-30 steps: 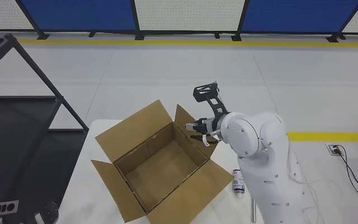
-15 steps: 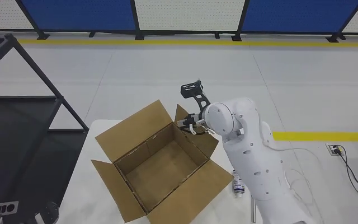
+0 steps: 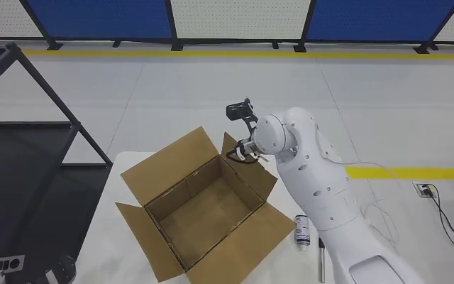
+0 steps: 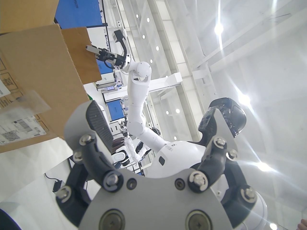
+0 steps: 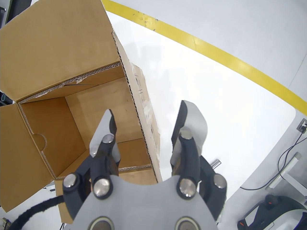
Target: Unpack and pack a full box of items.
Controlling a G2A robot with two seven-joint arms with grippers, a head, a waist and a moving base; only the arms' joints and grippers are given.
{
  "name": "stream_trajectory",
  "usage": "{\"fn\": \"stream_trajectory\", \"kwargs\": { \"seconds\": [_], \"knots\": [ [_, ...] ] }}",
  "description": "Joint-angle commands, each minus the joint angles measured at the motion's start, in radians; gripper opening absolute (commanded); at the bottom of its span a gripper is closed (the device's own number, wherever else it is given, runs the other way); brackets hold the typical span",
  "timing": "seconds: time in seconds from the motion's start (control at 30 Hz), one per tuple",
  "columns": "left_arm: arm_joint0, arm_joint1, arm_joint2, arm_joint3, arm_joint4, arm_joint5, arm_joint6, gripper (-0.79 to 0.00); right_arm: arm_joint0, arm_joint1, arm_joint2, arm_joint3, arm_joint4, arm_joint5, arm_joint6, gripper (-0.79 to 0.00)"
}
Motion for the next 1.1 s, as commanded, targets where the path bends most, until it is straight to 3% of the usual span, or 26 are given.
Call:
{"fn": "stream_trajectory", "kwargs": {
  "seconds": [0.0, 0.27, 0.5, 1.07],
  "knots": [
    [0.000, -0.001, -0.001, 0.000, 0.000, -0.001, 0.001, 0.000, 0.017, -0.003, -0.004, 0.031, 0.011, -0.001, -0.008, -0.785],
    [-0.001, -0.004, 0.001, -0.005, 0.007, 0.003, 0.002, 0.000, 0.029, -0.006, 0.012, 0.069, 0.070, 0.023, -0.028, -0.785],
    [-0.003, -0.005, 0.005, -0.023, 0.024, 0.008, 0.002, 0.000, -0.028, 0.011, 0.066, 0.015, 0.095, 0.092, -0.054, -0.785],
    [-0.014, -0.005, 0.035, -0.052, 0.086, 0.033, 0.000, 0.000, -0.386, 0.090, 0.269, -0.450, 0.038, 0.184, -0.013, -0.785]
  ]
}}
